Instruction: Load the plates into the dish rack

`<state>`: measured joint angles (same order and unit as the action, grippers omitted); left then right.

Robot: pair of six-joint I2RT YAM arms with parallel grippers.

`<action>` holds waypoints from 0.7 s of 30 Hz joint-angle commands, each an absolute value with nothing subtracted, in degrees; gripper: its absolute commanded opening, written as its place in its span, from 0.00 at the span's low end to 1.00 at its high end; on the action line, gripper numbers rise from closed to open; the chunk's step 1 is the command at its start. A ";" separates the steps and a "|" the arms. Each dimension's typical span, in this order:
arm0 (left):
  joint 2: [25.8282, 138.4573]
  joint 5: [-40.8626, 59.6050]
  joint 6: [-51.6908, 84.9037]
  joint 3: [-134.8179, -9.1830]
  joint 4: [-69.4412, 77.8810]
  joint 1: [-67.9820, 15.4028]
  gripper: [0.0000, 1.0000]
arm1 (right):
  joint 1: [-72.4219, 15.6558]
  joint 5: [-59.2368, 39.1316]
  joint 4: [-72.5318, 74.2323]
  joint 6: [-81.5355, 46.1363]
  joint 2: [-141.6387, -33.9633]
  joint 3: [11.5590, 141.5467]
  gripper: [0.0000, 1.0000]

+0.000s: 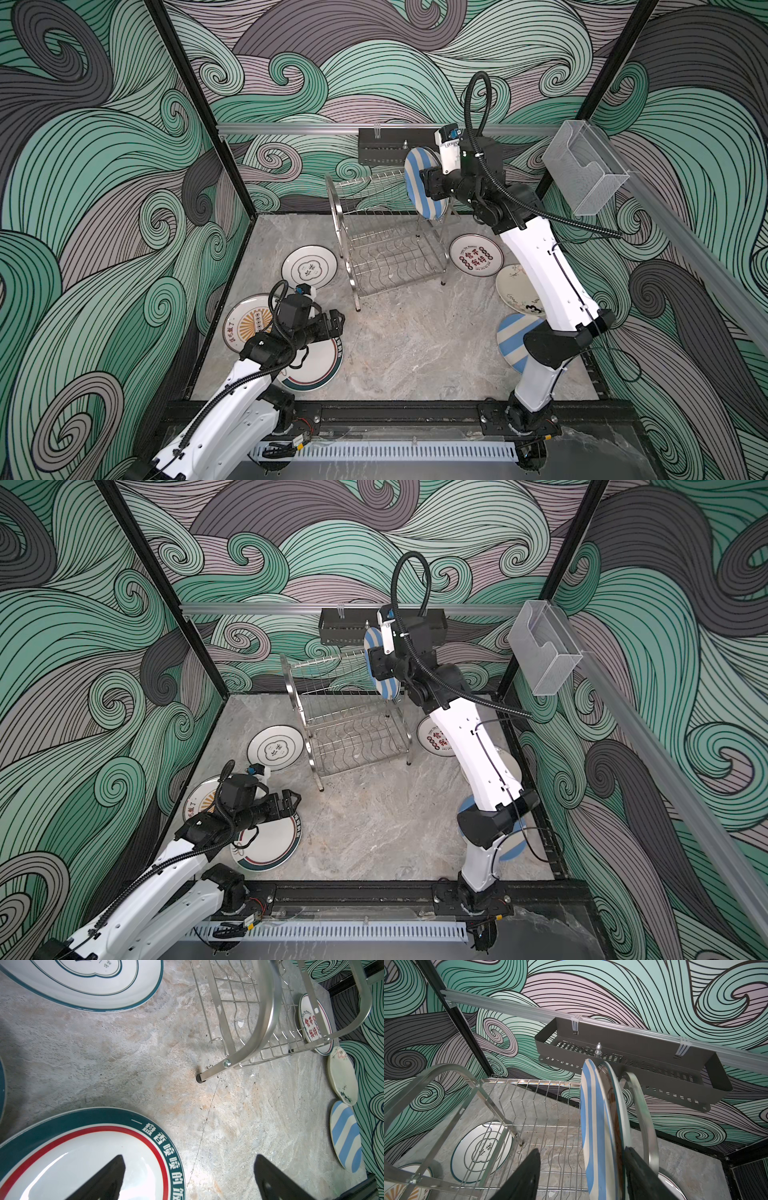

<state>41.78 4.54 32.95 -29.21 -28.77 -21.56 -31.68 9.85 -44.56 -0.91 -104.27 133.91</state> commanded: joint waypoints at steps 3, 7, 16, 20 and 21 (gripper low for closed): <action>41.36 4.75 32.61 -28.99 -29.35 -21.23 0.99 | -32.34 9.56 -49.60 -1.04 -105.19 133.31 0.65; 41.26 4.76 32.61 -29.00 -29.36 -21.20 0.99 | -32.33 9.17 -49.89 -0.91 -105.17 132.64 0.69; 41.33 4.76 32.61 -29.18 -29.45 -21.18 0.98 | -32.89 8.80 -50.61 -0.45 -104.35 132.01 0.70; 41.39 4.77 32.60 -29.22 -29.36 -21.18 0.99 | -33.91 13.20 -52.13 1.01 -104.84 131.46 0.64; 41.35 4.80 32.61 -29.27 -29.43 -21.24 0.98 | -34.08 14.41 -52.46 1.21 -104.94 131.19 0.63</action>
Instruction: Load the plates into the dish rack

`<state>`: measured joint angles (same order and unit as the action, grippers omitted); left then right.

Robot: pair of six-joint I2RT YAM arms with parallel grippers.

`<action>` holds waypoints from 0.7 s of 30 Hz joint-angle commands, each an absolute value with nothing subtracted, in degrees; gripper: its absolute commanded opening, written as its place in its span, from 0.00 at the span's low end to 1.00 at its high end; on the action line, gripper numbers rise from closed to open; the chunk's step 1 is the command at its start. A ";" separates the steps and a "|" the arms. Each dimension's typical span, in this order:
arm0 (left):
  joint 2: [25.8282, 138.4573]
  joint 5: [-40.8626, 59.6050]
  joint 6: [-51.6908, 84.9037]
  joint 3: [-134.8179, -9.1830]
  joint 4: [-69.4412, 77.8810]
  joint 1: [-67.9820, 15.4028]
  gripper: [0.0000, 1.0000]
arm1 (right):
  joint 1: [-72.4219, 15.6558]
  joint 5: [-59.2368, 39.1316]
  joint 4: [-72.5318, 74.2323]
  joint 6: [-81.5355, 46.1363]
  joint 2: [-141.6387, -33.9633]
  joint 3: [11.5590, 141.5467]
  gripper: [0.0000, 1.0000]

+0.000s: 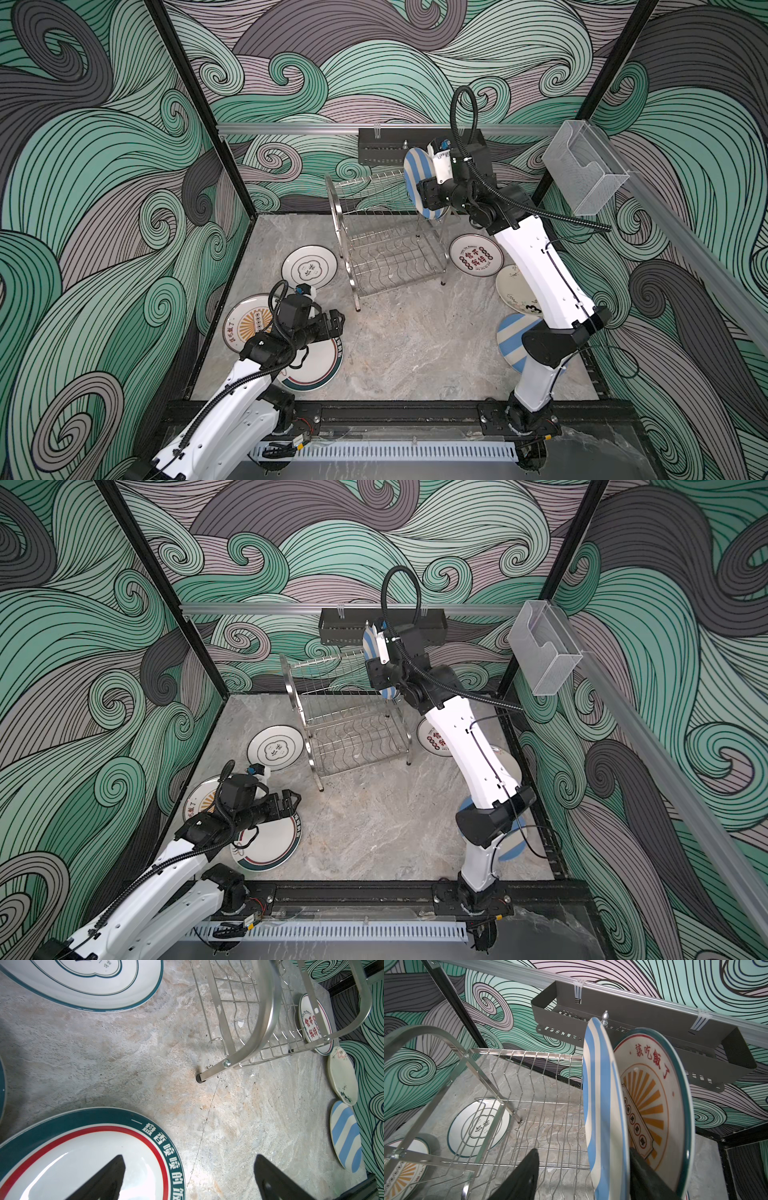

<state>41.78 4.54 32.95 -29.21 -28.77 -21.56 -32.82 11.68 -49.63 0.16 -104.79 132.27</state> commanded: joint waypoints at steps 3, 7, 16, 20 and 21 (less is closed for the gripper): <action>41.38 4.83 32.61 -29.44 -29.36 -21.18 0.99 | -34.56 17.13 -52.94 1.75 -105.21 130.45 0.60; 41.57 5.03 32.61 -29.36 -29.38 -21.20 0.99 | -35.40 19.70 -53.07 2.00 -105.57 130.85 0.52; 41.36 5.01 32.68 -29.27 -29.42 -21.20 0.99 | -36.65 21.27 -53.20 0.82 -106.35 132.96 0.22; 41.18 4.85 32.61 -29.20 -29.55 -21.19 0.99 | -36.61 21.59 -53.25 0.62 -106.78 133.67 0.15; 41.13 4.83 32.61 -29.18 -29.51 -21.18 0.99 | -36.59 21.64 -53.18 0.57 -107.02 134.08 0.12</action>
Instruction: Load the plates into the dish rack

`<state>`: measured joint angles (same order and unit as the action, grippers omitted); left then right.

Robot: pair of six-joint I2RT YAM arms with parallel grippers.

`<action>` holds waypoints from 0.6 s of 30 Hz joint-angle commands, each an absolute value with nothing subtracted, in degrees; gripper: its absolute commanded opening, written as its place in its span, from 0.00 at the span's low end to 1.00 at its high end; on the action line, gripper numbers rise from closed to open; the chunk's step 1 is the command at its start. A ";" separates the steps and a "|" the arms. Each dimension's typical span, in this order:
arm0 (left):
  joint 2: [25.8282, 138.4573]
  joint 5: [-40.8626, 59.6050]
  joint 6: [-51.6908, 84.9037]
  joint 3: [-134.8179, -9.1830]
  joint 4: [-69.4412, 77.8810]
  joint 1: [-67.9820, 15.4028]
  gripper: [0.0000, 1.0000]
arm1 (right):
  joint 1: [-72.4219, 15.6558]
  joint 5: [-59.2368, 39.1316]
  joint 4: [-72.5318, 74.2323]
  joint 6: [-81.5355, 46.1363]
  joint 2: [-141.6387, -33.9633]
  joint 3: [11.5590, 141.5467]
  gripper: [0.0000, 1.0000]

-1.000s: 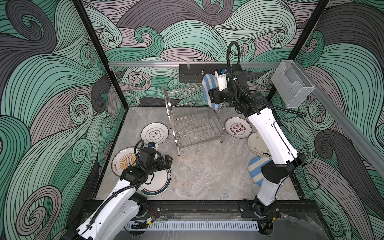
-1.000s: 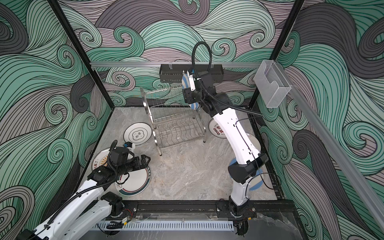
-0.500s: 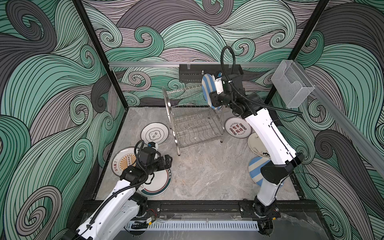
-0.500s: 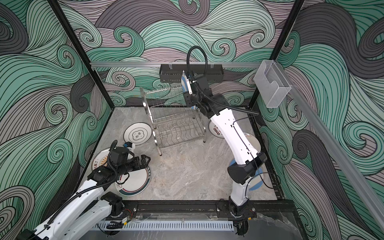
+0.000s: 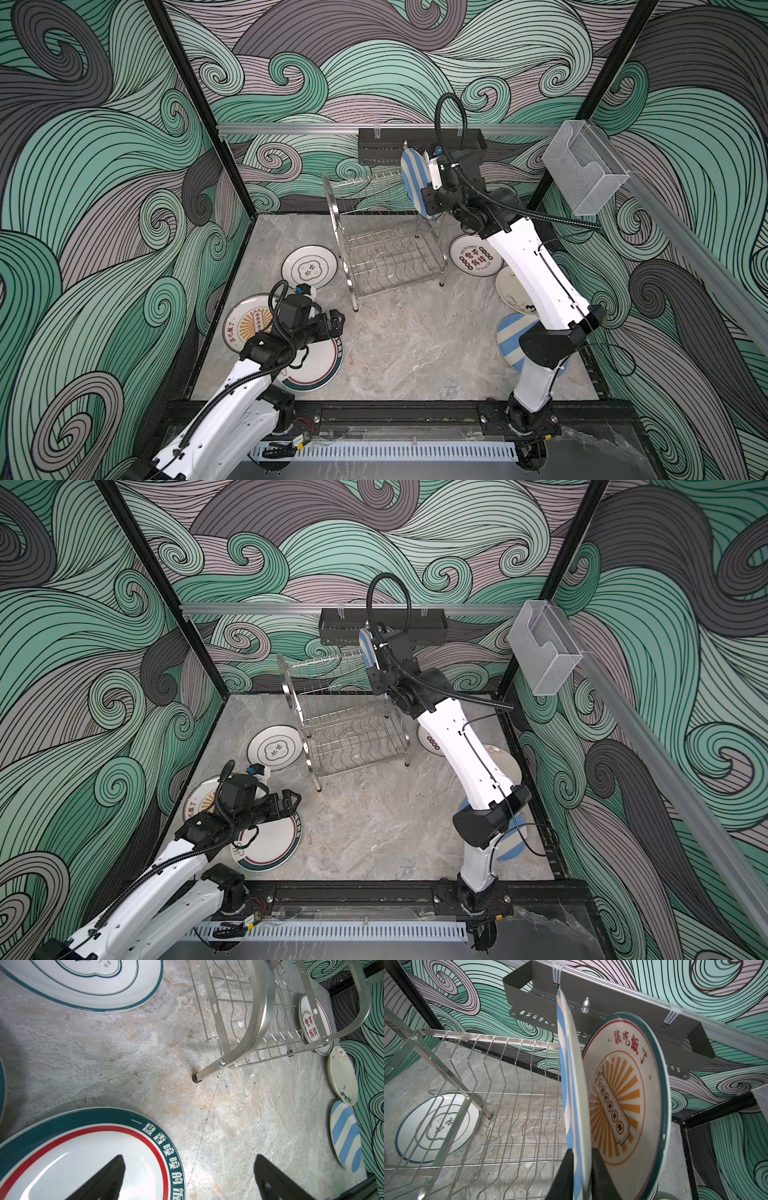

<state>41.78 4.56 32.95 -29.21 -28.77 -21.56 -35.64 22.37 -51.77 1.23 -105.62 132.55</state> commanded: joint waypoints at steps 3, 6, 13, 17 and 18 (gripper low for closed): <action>41.14 4.83 32.61 -29.18 -29.37 -21.21 0.99 | -36.57 22.31 -53.71 0.53 -107.53 135.88 0.04; 41.39 4.90 32.61 -29.18 -29.22 -21.20 0.99 | -36.68 23.97 -54.46 0.65 -108.10 138.40 0.00; 42.26 6.16 32.78 -28.88 -27.82 -21.18 0.99 | -36.74 28.20 -55.14 0.00 -107.74 143.42 0.00; 43.04 7.37 32.95 -28.78 -26.64 -21.18 0.99 | -36.74 29.47 -55.10 -0.60 -107.51 145.66 0.00; 43.15 7.38 33.02 -28.97 -26.63 -21.18 0.99 | -36.78 29.90 -55.12 -0.77 -107.28 145.88 0.00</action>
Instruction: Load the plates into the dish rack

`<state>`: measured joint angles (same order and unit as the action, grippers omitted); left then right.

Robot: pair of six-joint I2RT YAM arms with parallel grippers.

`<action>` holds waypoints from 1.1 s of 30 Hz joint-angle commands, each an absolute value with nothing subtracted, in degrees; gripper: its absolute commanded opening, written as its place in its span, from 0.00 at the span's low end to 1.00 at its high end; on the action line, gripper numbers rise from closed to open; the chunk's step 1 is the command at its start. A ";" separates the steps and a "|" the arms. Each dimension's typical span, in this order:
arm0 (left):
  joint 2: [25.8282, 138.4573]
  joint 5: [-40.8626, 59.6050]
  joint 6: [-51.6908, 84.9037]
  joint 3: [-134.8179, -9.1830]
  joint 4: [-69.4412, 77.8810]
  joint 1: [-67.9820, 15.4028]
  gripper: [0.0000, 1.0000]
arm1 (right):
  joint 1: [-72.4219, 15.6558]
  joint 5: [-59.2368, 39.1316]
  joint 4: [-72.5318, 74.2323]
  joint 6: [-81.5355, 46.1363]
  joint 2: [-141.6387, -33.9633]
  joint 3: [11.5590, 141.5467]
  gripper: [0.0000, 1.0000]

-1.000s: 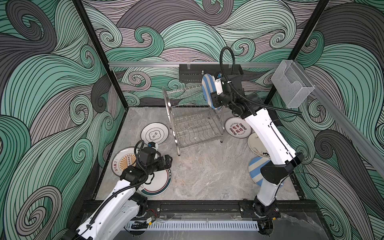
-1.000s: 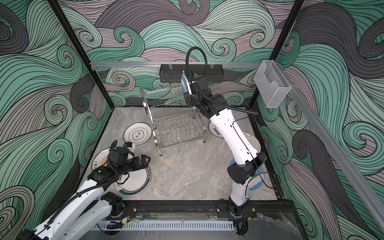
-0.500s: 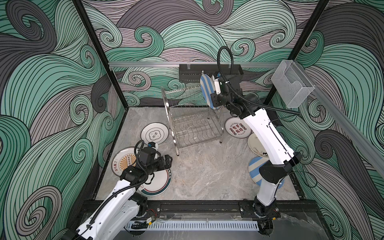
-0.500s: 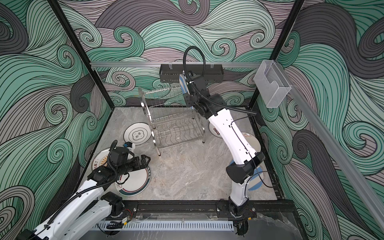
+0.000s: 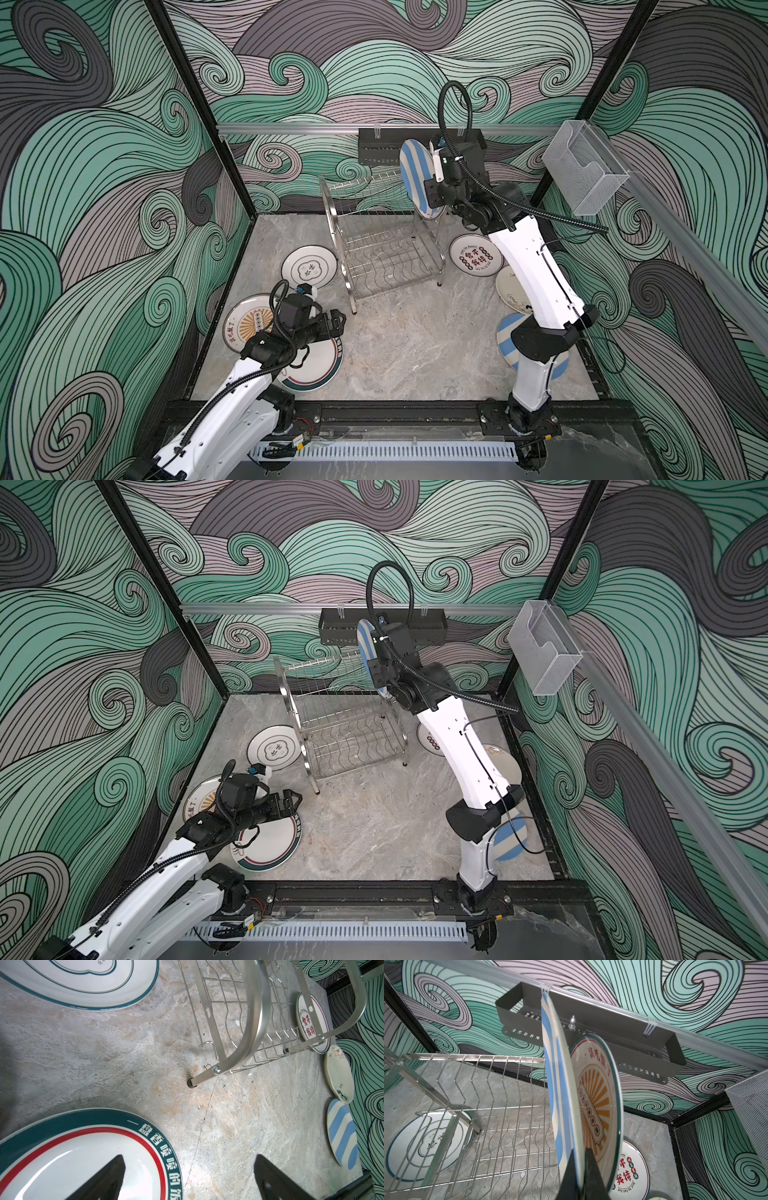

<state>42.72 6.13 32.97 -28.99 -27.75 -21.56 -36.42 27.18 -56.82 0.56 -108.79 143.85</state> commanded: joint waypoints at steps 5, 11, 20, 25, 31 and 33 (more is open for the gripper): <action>43.29 7.38 32.79 -29.18 -26.72 -21.18 0.99 | -36.75 32.41 -55.12 -3.76 -105.53 144.68 0.00; 43.90 8.17 32.27 -29.87 -27.07 -21.18 0.99 | -36.78 30.98 -55.08 -8.10 -104.84 142.50 0.00; 43.55 8.17 32.08 -30.06 -28.00 -21.18 0.99 | -36.68 30.23 -54.40 -10.79 -105.91 141.30 0.00; 43.00 8.00 31.99 -30.03 -28.47 -21.23 0.99 | -36.51 30.03 -53.28 -11.98 -105.65 138.62 0.00; 42.96 8.00 32.01 -30.06 -28.56 -21.25 0.98 | -36.31 28.19 -50.82 -12.57 -104.54 137.30 0.00; 43.15 8.00 31.99 -30.06 -28.56 -21.24 0.99 | -36.30 28.79 -50.72 -12.34 -104.46 137.05 0.00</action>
<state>43.64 7.57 32.62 -28.97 -27.46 -21.56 -36.40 28.29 -55.16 -11.27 -106.89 136.68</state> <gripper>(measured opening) 0.986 0.061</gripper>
